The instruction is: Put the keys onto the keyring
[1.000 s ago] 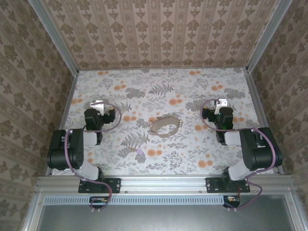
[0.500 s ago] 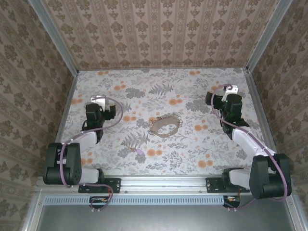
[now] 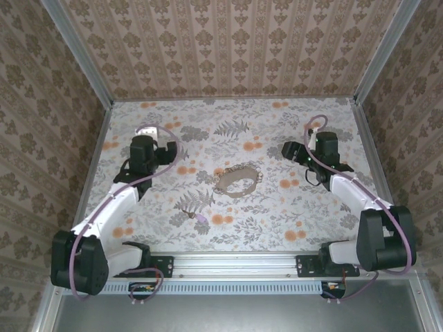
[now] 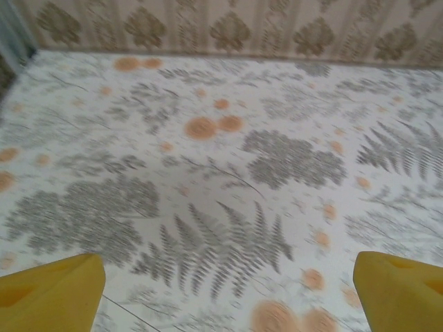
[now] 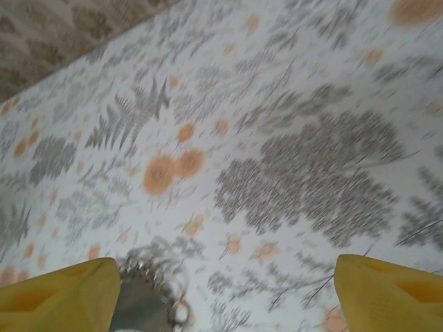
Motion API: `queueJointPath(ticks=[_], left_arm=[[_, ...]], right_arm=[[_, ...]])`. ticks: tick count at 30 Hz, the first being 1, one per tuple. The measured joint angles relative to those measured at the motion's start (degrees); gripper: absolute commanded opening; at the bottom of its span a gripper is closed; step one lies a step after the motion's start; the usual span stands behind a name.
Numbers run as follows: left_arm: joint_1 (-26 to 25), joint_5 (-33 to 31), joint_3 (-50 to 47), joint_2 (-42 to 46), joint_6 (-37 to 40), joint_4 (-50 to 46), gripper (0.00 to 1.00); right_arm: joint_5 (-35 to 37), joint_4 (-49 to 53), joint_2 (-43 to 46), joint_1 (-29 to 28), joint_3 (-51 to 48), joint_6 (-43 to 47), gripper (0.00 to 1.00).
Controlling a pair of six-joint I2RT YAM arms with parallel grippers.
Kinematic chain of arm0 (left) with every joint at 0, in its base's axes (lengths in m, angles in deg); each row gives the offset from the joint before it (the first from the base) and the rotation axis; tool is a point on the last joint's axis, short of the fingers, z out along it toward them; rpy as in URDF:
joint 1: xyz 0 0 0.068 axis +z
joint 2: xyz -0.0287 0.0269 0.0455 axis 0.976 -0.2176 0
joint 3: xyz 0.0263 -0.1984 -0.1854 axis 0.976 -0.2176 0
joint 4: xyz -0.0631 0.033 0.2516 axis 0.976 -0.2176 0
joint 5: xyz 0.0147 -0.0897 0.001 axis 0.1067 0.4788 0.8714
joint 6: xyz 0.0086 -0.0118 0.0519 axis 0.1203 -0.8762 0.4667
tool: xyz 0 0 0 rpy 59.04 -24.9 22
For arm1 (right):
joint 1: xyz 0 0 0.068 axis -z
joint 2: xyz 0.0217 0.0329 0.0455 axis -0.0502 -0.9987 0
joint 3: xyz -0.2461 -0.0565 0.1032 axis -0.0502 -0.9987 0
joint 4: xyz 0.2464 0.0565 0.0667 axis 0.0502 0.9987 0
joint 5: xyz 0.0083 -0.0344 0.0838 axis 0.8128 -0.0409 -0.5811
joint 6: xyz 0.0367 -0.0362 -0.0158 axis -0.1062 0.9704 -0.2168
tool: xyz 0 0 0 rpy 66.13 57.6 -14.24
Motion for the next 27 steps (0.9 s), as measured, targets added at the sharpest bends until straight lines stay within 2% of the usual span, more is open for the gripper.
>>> queueJointPath(ticks=[10, 14, 20, 27], left_arm=[[-13.40, 2.62, 1.33, -3.19, -6.27, -6.47, 0.92], [-17.31, 3.23, 2.47, -5.97, -8.24, -6.67, 0.92], [-21.51, 3.45, 3.39, -9.38, -9.94, -6.14, 0.92], [-22.49, 3.54, 3.41, -11.76, -10.49, -4.83, 0.92]], right_arm=[[-4.72, 5.62, -0.59, -8.24, -1.14, -4.59, 0.67], [-4.70, 5.62, -2.62, -12.50, -3.28, -6.97, 0.56], [-4.31, 5.18, -6.29, -15.26, -3.91, -9.73, 0.44], [-4.07, 5.14, -11.08, -16.33, -3.74, -10.67, 0.38]])
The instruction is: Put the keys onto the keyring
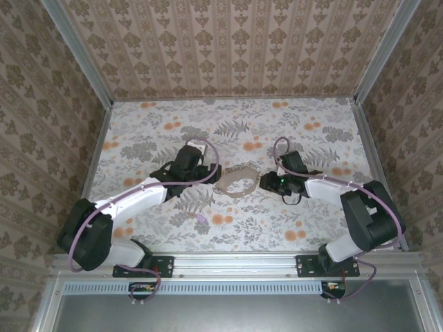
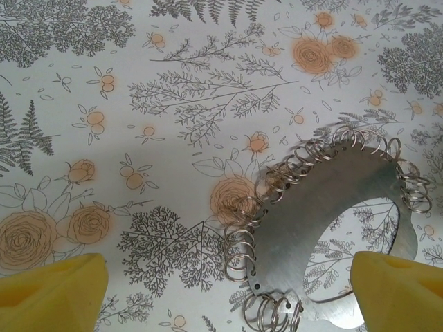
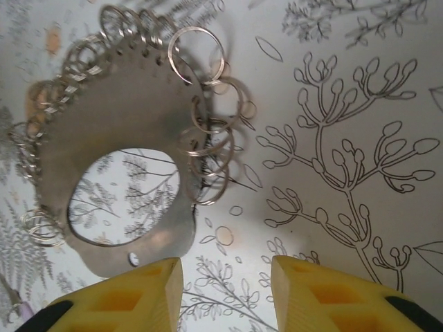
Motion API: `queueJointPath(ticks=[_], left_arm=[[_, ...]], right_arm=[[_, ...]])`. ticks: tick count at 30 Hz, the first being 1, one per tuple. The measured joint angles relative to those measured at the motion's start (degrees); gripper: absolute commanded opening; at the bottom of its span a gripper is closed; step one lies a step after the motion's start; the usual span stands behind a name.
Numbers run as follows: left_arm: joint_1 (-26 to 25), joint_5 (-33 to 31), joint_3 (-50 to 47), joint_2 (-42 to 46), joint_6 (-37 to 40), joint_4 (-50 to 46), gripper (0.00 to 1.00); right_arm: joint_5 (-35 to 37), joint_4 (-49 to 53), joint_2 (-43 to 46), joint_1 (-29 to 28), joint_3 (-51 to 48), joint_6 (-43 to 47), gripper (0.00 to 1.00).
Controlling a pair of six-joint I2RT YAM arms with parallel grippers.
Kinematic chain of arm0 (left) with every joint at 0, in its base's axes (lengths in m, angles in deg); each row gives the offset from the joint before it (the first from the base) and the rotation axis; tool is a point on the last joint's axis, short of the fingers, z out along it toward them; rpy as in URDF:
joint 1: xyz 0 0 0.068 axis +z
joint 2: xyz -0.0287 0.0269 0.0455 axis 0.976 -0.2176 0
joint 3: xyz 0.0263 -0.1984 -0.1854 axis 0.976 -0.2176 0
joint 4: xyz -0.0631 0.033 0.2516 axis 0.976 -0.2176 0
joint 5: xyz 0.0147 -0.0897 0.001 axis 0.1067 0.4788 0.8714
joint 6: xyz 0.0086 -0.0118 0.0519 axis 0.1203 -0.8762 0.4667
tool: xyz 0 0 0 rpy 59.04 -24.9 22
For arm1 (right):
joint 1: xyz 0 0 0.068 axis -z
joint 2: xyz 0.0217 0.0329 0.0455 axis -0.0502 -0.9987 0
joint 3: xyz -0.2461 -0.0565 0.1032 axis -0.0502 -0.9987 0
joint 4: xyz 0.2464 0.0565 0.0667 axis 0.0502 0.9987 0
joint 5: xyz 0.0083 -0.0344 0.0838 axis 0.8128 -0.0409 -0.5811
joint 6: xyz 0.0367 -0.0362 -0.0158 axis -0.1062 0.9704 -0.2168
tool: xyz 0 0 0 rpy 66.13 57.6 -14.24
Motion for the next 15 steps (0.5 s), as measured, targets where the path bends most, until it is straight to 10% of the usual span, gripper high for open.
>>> queueJointPath(ticks=[15], left_arm=[[0.00, 0.96, 0.81, -3.17, 0.00, 1.86, 0.92]], right_arm=[[0.79, -0.42, -8.09, -0.42, 8.04, 0.20, 0.38]])
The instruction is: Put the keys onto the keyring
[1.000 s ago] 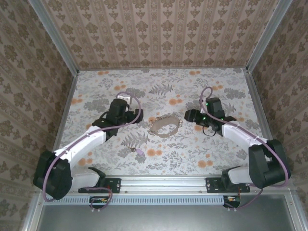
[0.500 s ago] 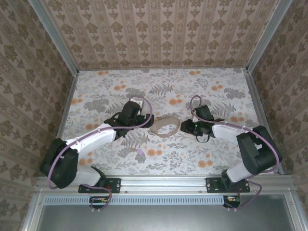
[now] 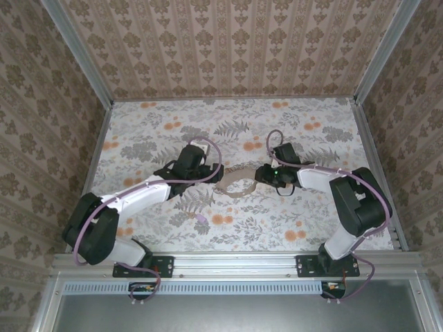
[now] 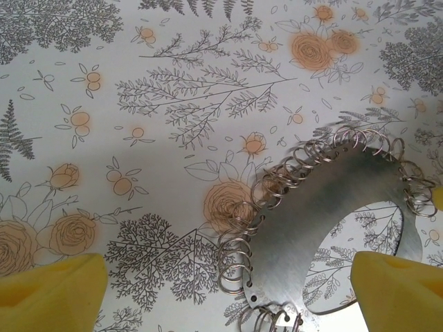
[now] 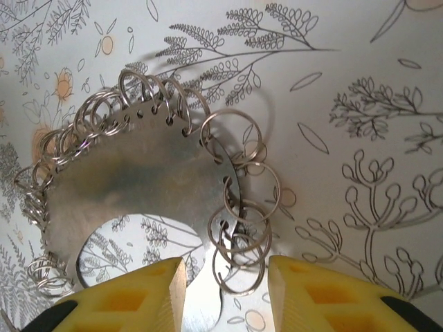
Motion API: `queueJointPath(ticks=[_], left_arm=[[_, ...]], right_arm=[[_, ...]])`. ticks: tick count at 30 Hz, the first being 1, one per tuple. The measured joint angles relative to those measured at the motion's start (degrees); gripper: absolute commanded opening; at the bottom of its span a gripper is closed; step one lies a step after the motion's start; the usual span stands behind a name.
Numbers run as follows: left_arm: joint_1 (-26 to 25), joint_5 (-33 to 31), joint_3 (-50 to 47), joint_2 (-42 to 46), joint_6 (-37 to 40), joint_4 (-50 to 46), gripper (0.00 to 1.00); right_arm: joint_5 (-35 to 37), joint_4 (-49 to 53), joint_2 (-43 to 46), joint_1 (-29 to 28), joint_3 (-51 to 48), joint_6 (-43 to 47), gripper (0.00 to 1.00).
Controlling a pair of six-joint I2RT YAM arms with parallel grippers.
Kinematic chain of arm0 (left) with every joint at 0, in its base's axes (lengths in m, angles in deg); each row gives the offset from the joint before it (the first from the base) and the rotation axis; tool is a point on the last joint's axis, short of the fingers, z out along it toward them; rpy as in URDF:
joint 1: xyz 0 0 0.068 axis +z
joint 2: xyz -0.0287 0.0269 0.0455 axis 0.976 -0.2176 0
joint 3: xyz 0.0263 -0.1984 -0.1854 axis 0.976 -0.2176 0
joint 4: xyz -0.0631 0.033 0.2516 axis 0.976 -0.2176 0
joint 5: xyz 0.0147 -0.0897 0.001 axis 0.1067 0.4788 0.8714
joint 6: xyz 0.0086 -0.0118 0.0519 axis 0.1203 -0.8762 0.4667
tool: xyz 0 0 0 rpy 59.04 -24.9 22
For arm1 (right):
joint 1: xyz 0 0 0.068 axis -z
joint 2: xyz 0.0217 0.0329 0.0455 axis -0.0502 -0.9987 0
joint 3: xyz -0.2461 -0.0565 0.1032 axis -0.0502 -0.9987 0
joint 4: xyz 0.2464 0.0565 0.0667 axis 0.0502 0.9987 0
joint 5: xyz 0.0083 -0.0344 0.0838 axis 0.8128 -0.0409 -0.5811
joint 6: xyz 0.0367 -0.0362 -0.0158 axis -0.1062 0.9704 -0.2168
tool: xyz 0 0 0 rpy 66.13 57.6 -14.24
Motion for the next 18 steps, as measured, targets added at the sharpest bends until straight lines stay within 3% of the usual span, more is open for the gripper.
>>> queueJointPath(ticks=[18], left_arm=[[0.00, 1.51, 0.37, -2.56, -0.02, 1.66, 0.92]], right_arm=[[0.37, 0.20, -3.48, -0.04, 4.68, 0.59, 0.38]])
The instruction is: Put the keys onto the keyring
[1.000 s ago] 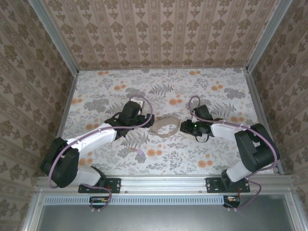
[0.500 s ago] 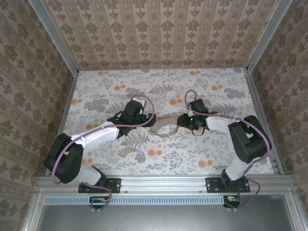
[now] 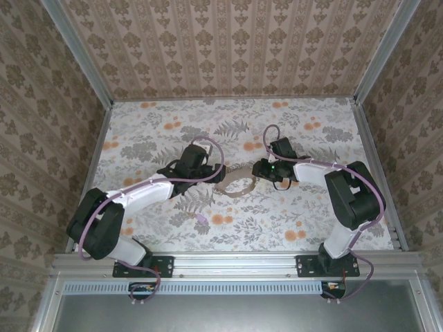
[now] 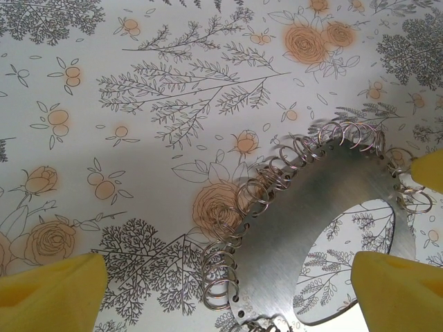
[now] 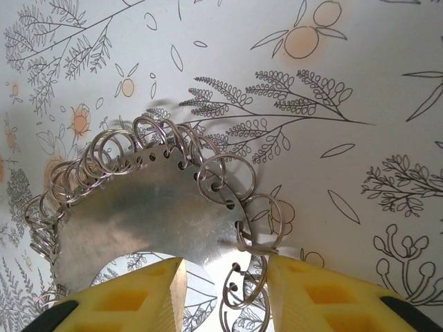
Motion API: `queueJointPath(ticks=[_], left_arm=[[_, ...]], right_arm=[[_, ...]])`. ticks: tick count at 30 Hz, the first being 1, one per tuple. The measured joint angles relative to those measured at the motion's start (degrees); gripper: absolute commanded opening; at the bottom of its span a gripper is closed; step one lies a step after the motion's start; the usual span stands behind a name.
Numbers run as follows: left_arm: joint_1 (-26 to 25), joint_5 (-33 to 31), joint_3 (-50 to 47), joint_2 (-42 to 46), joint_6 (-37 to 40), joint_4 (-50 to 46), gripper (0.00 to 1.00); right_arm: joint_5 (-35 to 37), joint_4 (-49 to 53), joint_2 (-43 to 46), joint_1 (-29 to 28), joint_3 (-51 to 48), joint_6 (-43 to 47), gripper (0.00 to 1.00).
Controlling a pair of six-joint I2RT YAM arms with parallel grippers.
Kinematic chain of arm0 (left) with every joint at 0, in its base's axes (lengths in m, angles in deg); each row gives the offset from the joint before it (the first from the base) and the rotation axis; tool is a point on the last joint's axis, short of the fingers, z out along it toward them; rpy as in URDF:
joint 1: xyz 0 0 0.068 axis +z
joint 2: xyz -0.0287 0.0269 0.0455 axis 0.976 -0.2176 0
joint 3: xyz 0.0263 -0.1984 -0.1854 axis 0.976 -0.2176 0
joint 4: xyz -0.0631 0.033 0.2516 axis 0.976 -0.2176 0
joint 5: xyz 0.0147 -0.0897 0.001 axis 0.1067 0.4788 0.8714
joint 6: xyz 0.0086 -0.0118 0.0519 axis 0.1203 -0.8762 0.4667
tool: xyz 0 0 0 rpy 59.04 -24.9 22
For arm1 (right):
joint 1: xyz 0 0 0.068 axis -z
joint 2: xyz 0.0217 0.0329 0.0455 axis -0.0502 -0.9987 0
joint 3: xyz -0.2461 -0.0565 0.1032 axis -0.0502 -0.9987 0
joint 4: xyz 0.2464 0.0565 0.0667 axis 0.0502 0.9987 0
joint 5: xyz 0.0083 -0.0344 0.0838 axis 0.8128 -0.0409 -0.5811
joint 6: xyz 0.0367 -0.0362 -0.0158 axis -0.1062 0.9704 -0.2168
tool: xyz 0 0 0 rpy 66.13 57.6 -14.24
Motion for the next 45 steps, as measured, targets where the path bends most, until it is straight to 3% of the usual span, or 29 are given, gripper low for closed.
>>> queueJointPath(ticks=[10, 16, 45], left_arm=[[-0.28, 0.28, 0.00, 0.00, -0.63, 0.35, 0.92], [-0.50, 0.42, 0.00, 0.00, -0.85, 0.35, 0.92], [-2.29, 0.13, 0.00, 0.00, -1.31, 0.33, 0.92]], right_arm=[[2.56, 2.25, 8.74, -0.04, -4.57, -0.55, 0.34], [2.97, 3.28, 9.70, -0.11, -5.73, -1.46, 0.31], [2.29, 0.66, -0.11, -2.21, -1.81, -1.68, 0.31]])
